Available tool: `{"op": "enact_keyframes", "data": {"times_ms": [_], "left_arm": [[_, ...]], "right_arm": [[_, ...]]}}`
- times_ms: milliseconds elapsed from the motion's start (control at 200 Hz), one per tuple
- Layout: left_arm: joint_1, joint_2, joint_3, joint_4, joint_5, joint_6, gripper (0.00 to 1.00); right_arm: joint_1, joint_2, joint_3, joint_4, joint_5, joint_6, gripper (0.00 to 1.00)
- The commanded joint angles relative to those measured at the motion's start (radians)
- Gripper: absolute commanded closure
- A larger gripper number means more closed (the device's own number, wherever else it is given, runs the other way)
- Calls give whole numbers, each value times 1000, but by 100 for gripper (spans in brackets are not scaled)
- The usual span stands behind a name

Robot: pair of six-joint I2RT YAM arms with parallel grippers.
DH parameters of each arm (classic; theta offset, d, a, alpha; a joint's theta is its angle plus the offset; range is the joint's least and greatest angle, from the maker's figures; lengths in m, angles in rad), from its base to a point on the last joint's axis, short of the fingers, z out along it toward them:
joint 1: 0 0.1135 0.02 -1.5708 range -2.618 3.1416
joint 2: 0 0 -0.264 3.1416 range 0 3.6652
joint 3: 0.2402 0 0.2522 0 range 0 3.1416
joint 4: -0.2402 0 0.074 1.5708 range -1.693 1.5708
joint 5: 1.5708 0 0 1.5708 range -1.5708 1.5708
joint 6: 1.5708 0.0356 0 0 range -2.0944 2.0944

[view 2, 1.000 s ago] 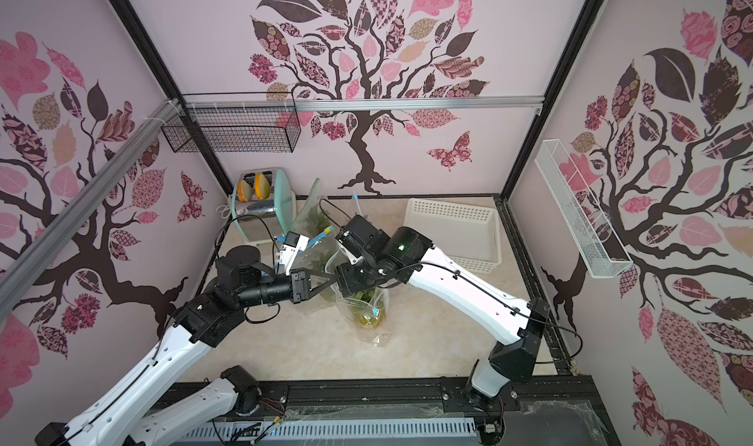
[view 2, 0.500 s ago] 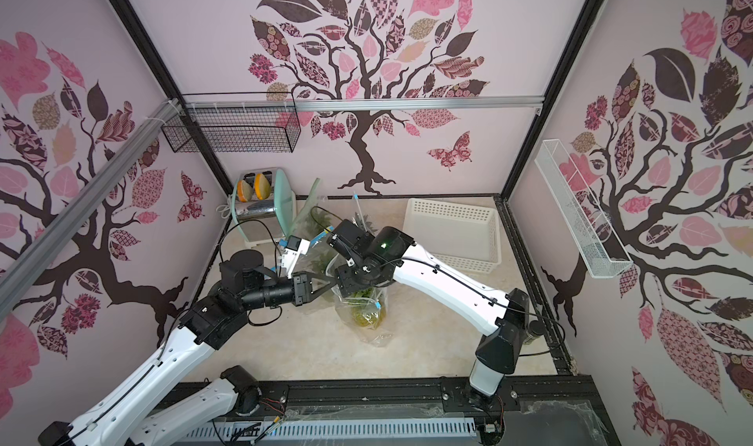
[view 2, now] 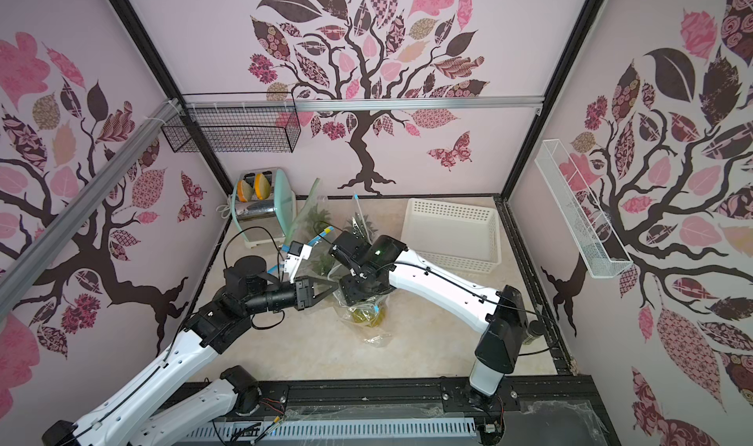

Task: Open the zip-top bag and take out the pineapple
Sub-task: Pick up the pineapple at the center of the board.

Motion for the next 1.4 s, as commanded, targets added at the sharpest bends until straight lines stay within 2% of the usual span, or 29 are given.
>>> {"op": "enact_keyframes", "data": {"times_ms": [0,185,360,425,550,615,670,855,880,945,1090,1215,1395], "left_arm": [[0,-15,-18,43,-16,10,100],[0,-20,-47,54,-26,10,100],[-1,-28,-55,50,-30,11,100],[-1,-28,-57,49,-33,11,100],[-1,-27,-60,50,-42,10,100],[-1,-24,-60,53,-44,8,91],[-2,-18,-54,50,-42,10,83],[-2,-18,-37,79,-22,-16,62],[-2,-17,-38,89,-15,-25,52],[-3,-6,-35,112,11,-45,44],[-29,14,-23,157,48,-79,37],[-85,34,4,177,20,-81,33],[-177,84,-13,300,-28,-125,29]], "right_arm": [[-5,28,-11,-20,15,3,28],[-12,51,-55,22,1,13,30],[-16,56,-119,37,-19,29,40],[-18,56,-135,29,-23,34,52],[-19,14,-174,46,-3,40,83],[-27,-22,-186,48,15,39,95],[-37,-63,-194,52,33,36,100],[-108,-227,-171,27,6,3,100],[-120,-248,-161,16,-3,-3,100],[-145,-298,-133,-24,-14,-14,100],[-172,-400,-72,-97,-18,-30,100],[-178,-434,-1,-170,2,-39,100],[-191,-437,137,-220,20,-72,100]]}}
